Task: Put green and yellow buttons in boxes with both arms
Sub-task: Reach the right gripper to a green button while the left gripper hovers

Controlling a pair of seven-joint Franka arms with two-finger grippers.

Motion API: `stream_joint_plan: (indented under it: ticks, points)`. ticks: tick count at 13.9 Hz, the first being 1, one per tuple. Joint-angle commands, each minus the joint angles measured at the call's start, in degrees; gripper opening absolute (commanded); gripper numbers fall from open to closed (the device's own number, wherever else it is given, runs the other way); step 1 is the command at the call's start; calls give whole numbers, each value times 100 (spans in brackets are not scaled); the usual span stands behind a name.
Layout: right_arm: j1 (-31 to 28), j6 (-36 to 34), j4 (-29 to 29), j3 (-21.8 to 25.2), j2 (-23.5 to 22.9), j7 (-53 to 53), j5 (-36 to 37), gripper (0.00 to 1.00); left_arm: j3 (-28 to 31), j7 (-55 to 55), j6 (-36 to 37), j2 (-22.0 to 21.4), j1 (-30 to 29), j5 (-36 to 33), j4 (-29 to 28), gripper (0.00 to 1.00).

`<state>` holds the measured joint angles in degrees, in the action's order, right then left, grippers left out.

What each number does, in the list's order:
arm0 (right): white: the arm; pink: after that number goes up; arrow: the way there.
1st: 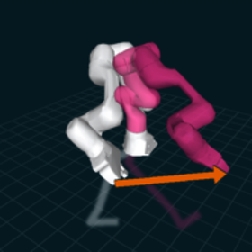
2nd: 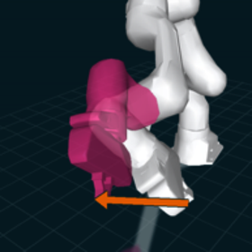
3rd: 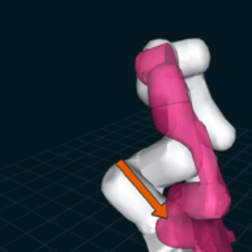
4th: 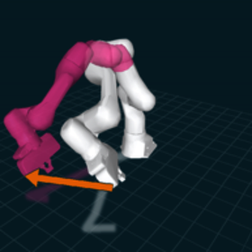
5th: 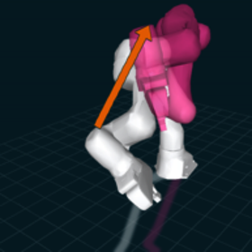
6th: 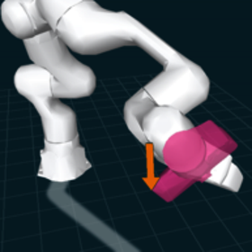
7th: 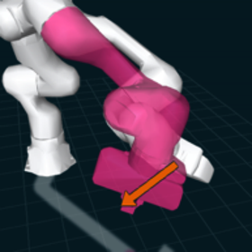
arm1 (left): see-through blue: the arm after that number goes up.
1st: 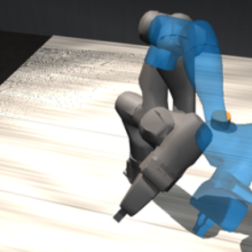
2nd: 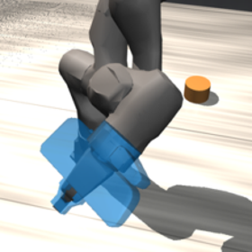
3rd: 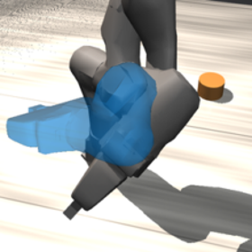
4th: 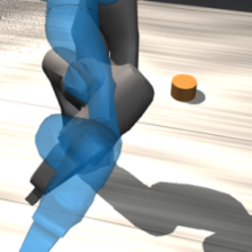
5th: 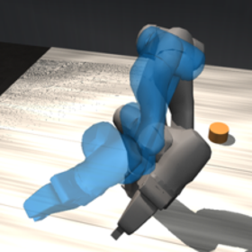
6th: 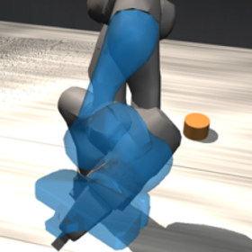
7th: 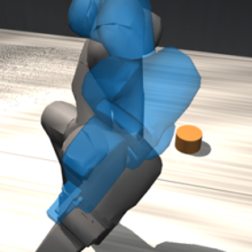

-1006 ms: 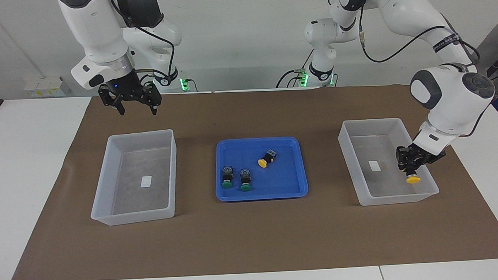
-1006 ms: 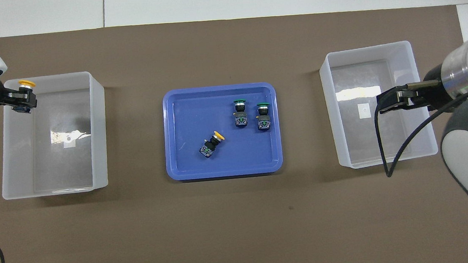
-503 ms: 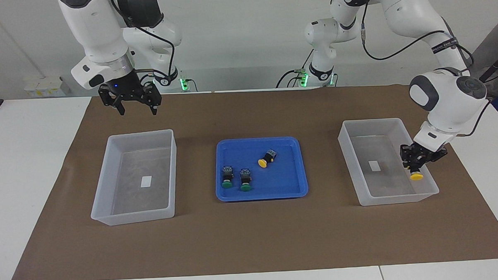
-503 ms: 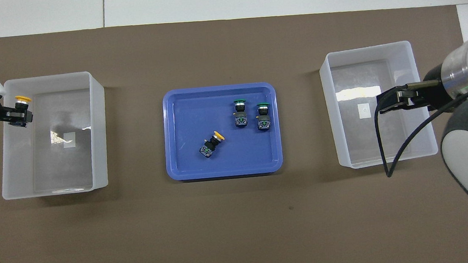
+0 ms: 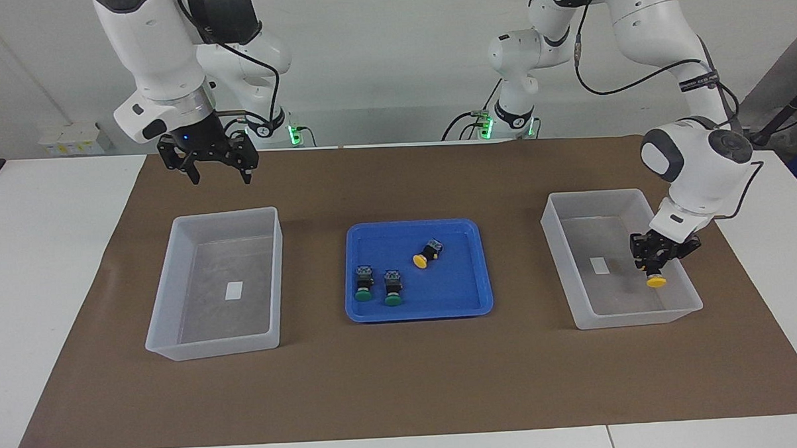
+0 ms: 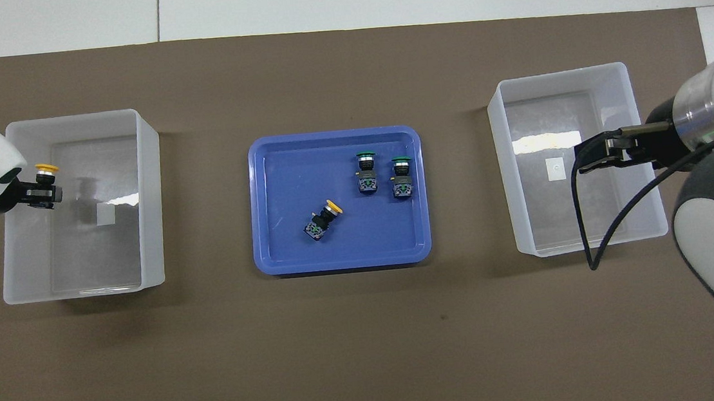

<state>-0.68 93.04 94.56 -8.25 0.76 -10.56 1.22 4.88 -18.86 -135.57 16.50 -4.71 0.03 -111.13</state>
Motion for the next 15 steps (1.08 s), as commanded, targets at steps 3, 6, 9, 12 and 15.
stream_joint_plan:
  ticks: [3, 6, 9, 12, 15]
  points:
    - [-64, 30, 98, -36, 100, 204, -43, 100, -5, 287, -399, -139, 49, -109, -461, 0]
    - [24, 512, 124, -62, 65, 169, -69, 100, -5, 488, -716, -112, 67, -109, -673, 0]
    - [191, 724, 142, -71, -92, 90, -61, 100, -5, 524, -717, -112, 137, -109, -656, 40]
    - [436, 1232, 125, -71, -356, -147, -17, 100, -5, 515, -655, -103, 146, -109, -586, 87]
    - [753, 1777, 89, -63, -672, -709, 54, 100, -5, 515, -463, -95, 181, -109, -376, 94]
